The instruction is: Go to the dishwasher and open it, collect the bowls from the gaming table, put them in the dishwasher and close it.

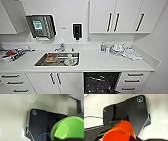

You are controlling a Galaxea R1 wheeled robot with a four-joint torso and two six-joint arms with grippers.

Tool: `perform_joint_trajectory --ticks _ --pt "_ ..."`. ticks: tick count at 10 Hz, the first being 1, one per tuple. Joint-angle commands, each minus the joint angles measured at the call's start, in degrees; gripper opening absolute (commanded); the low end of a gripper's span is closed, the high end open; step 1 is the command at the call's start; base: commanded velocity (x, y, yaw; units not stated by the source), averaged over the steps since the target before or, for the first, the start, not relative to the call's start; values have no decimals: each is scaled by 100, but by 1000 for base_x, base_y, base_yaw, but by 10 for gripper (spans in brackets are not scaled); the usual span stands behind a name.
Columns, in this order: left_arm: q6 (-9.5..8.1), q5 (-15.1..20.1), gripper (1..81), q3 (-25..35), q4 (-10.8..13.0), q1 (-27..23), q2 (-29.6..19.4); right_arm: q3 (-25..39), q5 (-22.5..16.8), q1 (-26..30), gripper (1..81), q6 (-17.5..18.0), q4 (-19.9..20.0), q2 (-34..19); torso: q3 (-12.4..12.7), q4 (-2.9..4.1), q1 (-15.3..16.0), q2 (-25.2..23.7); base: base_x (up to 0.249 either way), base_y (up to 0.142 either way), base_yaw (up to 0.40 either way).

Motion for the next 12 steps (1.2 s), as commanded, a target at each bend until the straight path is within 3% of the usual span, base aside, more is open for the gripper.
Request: perform_joint_trajectory --ticks 1,4,9,12 --pt "13 234 10 819 84 -498 -877 207 -338 302 10 8 61 -278 5 0 0 0 0 0 0" --pt "-5 312 10 1380 49 -938 -1430 215 -338 320 10 17 61 -287 -54 0 7 5 0 0 0" --pt "-14 1113 10 2410 40 -2248 -1862 286 -312 390 10 8 52 -261 -61 0 7 5 0 0 0" --pt "-14 1781 10 2982 14 -3064 -2143 295 -303 434 10 17 52 -252 -540 0 7 5 0 0 0"
